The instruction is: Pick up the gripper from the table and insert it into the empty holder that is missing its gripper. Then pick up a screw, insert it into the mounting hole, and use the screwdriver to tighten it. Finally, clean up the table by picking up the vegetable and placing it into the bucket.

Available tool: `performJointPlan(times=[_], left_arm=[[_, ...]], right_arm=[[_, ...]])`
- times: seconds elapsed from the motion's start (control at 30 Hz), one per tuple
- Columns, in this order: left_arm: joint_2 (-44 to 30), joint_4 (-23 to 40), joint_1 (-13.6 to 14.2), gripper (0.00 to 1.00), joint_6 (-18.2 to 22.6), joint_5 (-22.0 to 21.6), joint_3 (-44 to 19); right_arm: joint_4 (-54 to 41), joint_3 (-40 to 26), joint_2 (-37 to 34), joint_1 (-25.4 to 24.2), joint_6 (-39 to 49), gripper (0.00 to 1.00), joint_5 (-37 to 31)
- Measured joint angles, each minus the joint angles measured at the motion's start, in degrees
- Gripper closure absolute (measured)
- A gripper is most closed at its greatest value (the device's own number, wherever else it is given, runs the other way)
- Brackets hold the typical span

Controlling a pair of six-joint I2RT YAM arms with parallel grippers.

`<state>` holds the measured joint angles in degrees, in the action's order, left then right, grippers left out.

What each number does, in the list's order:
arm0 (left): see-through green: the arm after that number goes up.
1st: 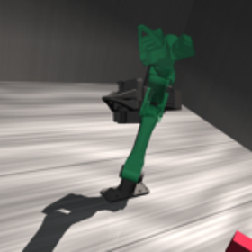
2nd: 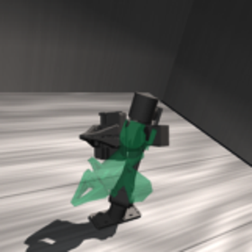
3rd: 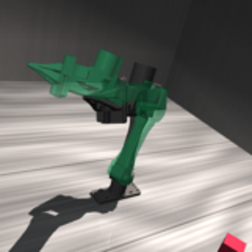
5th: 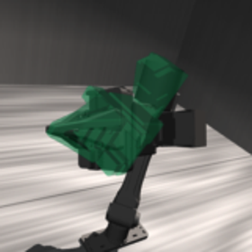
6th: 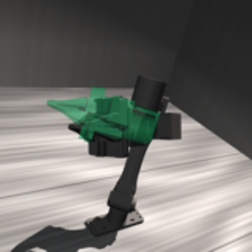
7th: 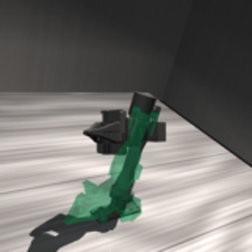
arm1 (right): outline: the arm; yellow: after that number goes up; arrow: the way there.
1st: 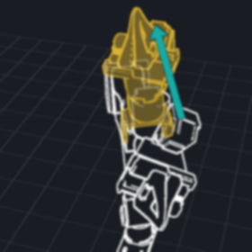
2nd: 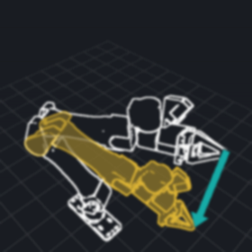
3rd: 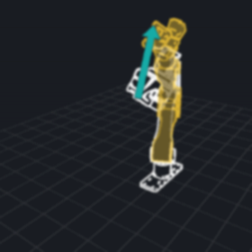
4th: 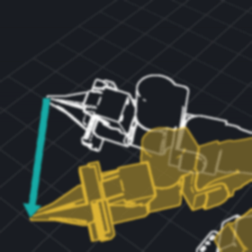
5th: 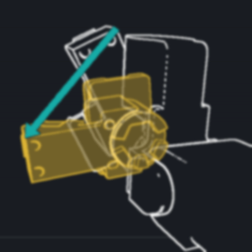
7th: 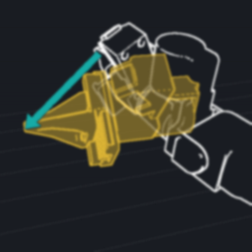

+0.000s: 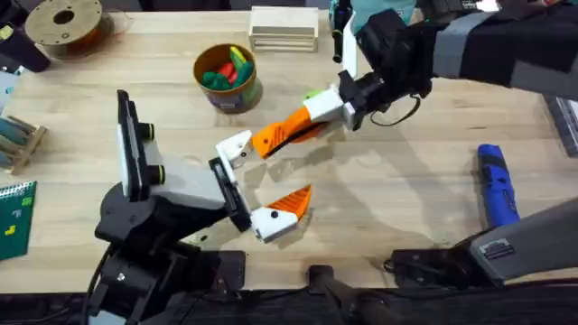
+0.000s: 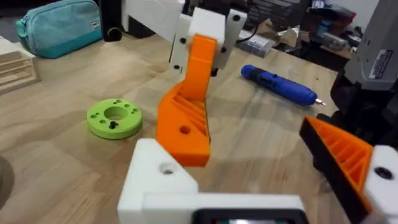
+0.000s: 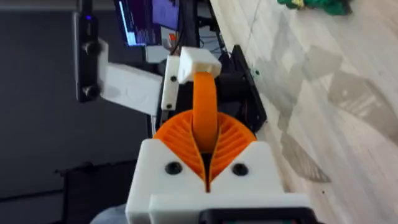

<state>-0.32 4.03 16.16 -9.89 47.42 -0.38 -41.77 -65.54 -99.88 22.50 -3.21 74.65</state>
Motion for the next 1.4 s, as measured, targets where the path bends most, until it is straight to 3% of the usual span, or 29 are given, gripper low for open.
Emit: performJointPlan(times=[0.17, 0.6, 1.03, 1.4], left_arm=[[0.0, 0.0, 0.0, 0.014, 0.0, 0.0, 0.0], [0.0, 0.0, 0.0, 0.014, 0.5, -0.5, 0.0], [0.0, 0.0, -0.2, 0.014, 0.8, -1.0, 0.0], [0.0, 0.0, -0.2, 0.013, 0.8, -1.1, -0.1]], right_arm=[[2.9, 0.0, 0.0, 0.3, -5.2, 0.981, -0.1], [4.2, 0.0, -0.1, 1.3, -7.3, 0.981, 0.5], [7.4, 0.0, -7.5, 2.8, -8.7, 0.981, 9.4], [16.8, 0.0, -7.9, 3.7, -16.4, 0.981, 8.7]])
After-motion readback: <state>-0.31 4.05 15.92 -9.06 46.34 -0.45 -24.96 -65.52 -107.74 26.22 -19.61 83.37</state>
